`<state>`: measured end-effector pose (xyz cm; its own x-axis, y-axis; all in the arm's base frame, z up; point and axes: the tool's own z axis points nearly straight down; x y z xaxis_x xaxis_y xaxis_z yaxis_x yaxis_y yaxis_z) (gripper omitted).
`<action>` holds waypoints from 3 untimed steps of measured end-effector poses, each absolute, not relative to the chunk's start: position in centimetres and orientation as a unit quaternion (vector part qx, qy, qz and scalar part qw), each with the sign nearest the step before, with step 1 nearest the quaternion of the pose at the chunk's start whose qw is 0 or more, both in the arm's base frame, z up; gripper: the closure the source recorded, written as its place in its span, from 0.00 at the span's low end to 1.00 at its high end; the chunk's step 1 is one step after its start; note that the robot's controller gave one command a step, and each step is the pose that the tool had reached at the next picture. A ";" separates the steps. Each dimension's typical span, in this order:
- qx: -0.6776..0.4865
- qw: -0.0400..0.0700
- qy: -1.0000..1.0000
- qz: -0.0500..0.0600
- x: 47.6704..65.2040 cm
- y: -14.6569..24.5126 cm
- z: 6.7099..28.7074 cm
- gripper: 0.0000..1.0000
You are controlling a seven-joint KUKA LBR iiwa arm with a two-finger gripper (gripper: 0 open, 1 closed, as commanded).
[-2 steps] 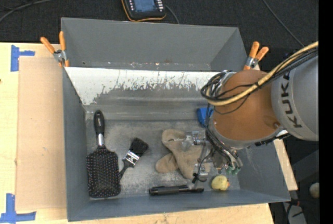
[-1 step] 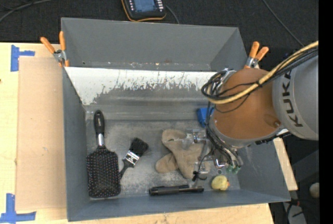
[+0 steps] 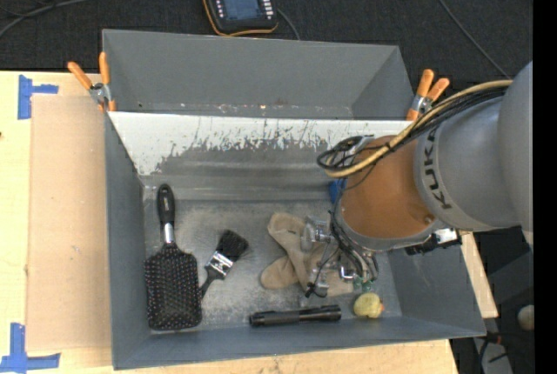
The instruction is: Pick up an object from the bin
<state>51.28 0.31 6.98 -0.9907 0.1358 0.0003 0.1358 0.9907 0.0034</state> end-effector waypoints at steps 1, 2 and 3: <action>-0.018 0.000 -1.000 -0.002 52.5 0.5 7.0 0.00; -0.059 -0.001 -0.998 -0.003 51.5 0.5 7.1 0.00; -0.113 -0.001 -0.994 -0.002 51.4 2.1 7.1 0.00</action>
Offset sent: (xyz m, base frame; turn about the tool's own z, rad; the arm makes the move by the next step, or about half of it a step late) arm 0.0014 0.0004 0.0007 -0.0161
